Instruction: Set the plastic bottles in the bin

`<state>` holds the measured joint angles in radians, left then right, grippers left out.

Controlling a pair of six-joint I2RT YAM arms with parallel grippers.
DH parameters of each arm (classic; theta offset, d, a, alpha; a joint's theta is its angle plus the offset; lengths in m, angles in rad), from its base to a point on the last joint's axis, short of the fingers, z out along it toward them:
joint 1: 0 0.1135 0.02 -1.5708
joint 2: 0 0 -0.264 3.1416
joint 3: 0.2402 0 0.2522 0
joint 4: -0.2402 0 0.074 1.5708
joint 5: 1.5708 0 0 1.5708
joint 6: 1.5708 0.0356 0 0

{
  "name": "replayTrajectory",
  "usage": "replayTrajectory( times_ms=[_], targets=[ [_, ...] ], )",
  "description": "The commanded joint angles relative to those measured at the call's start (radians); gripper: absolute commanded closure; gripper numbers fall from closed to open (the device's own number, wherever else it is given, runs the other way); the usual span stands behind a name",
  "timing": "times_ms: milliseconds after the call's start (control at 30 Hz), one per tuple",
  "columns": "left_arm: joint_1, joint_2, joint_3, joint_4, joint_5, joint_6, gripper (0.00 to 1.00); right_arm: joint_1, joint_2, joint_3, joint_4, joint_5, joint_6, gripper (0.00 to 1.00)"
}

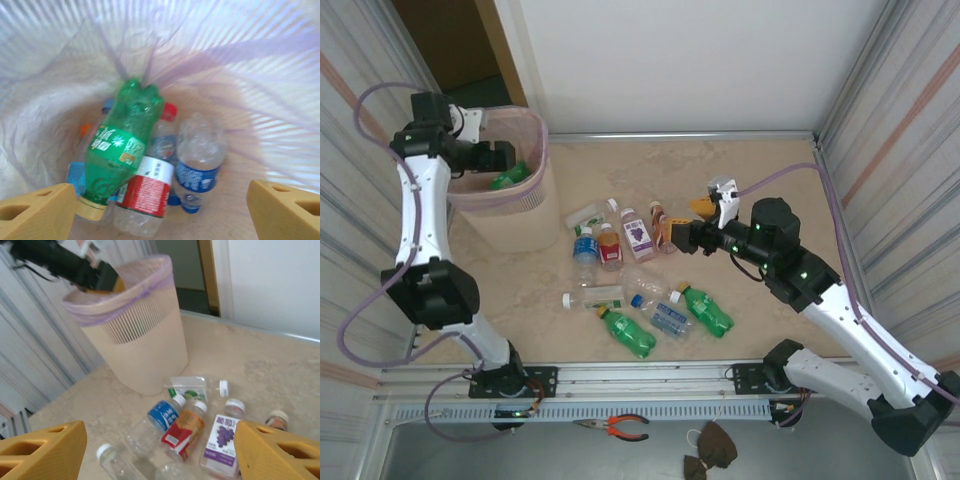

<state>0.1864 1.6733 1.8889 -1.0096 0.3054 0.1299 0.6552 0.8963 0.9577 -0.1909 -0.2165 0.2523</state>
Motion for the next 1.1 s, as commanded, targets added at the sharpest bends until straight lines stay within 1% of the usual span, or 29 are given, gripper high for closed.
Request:
replayTrajectory(
  times_ms=[0,167,400,567,733,867,1067],
  targets=[
    [0.007,-0.084,-0.047,0.071,0.141,-0.042,0.12,0.006,0.029,0.063,-0.158,0.061,-0.031,0.23],
    [0.007,-0.194,-0.148,0.176,0.254,-0.084,0.13,-0.001,0.11,0.116,-0.308,0.132,-0.047,0.23],
    [0.006,-0.35,-0.334,0.323,0.386,-0.168,0.12,-0.035,0.289,0.198,-0.366,0.138,-0.012,0.23],
    [0.007,-0.458,-0.45,0.368,0.422,-0.211,0.12,-0.077,0.438,0.254,-0.385,0.134,0.068,0.24],
    [0.007,-0.542,-0.533,0.393,0.457,-0.246,0.12,-0.139,0.595,0.318,-0.405,0.067,0.147,0.27],
    [0.007,-0.587,-0.583,0.41,0.478,-0.278,0.12,-0.15,0.726,0.399,-0.471,0.065,0.144,0.27],
    [0.006,-0.634,-0.636,0.437,0.489,-0.311,0.12,-0.154,0.875,0.467,-0.473,0.044,0.13,0.24]
  ],
)
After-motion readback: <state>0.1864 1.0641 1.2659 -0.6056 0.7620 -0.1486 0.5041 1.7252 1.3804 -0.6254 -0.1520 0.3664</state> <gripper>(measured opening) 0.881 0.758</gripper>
